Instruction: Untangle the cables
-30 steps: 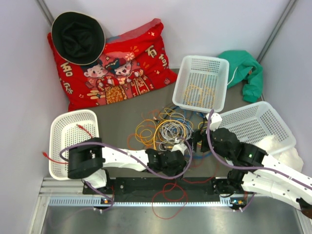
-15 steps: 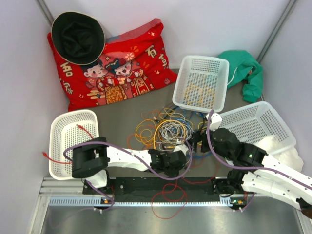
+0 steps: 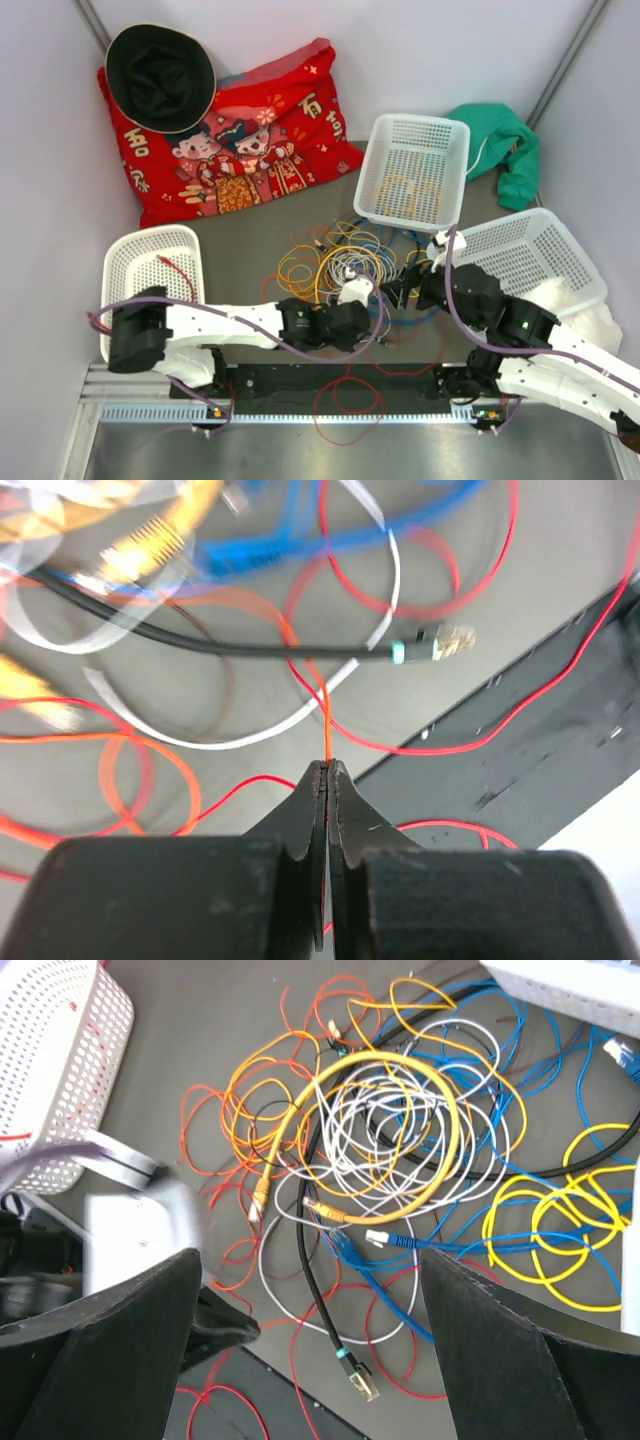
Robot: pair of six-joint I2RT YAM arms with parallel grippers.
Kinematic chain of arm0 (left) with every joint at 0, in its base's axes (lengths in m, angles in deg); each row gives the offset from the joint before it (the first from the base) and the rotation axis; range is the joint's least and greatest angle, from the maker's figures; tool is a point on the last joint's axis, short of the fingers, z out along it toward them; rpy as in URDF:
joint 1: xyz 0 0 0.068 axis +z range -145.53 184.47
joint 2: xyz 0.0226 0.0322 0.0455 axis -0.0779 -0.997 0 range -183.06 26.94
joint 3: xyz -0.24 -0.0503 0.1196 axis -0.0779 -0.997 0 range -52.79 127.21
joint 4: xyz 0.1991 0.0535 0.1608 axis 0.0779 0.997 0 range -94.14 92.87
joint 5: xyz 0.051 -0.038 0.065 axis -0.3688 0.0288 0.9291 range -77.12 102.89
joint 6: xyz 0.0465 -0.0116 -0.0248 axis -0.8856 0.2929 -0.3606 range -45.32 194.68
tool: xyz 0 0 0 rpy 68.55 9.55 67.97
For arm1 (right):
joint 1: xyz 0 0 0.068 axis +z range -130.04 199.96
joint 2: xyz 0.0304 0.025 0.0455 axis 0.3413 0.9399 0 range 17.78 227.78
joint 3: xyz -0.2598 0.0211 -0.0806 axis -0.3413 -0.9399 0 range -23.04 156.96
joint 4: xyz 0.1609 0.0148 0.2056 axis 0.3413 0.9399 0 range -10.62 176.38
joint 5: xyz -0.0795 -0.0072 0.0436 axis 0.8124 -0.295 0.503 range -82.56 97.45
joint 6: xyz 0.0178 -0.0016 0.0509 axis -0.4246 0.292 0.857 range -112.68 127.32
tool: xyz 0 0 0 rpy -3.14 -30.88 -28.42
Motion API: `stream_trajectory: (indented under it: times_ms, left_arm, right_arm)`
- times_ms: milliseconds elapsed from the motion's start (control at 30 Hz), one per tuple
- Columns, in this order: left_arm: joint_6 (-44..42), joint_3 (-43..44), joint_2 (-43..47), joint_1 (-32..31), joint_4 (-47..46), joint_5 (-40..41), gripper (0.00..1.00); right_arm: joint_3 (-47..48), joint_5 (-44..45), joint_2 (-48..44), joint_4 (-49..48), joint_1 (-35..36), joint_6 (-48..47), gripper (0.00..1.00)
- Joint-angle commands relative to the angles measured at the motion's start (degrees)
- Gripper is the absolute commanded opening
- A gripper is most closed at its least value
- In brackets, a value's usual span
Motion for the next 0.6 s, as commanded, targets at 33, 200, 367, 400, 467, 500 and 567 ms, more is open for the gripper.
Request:
stream_trajectory:
  times_ms: [33,200,367,400,467,500,567]
  left_arm:
    - [-1.55,4.84,10.6,-0.01,2.45,14.13,0.0]
    - [-6.81,12.48,18.52,2.87,8.51,22.94,0.0]
    - [-14.54,24.94,19.86,9.9,9.66,23.65,0.0]
    - [-15.61,26.71,19.5,10.7,9.84,23.65,0.0]
    - [-18.33,32.42,17.76,12.98,10.54,23.13,0.0]
    - [-19.13,34.27,16.96,13.6,11.24,22.6,0.0]
    - [-21.14,39.37,14.51,14.22,11.77,21.9,0.0]
  right_arm:
    - [0.12,0.7,-0.36,1.36,0.58,-0.54,0.89]
    - [0.12,-0.09,-0.27,0.4,0.58,-0.81,0.89]
    - [0.38,-2.55,-0.8,-2.41,0.58,-1.59,0.88]
    - [0.39,-4.3,-0.97,-3.2,0.58,-1.86,0.88]
    - [0.3,-5.89,-1.15,-5.04,0.58,-2.73,0.87]
    - [0.3,-7.64,-1.06,-5.66,0.58,-2.83,0.87]
    - [0.3,-8.88,-0.54,-7.15,0.58,-3.09,0.87]
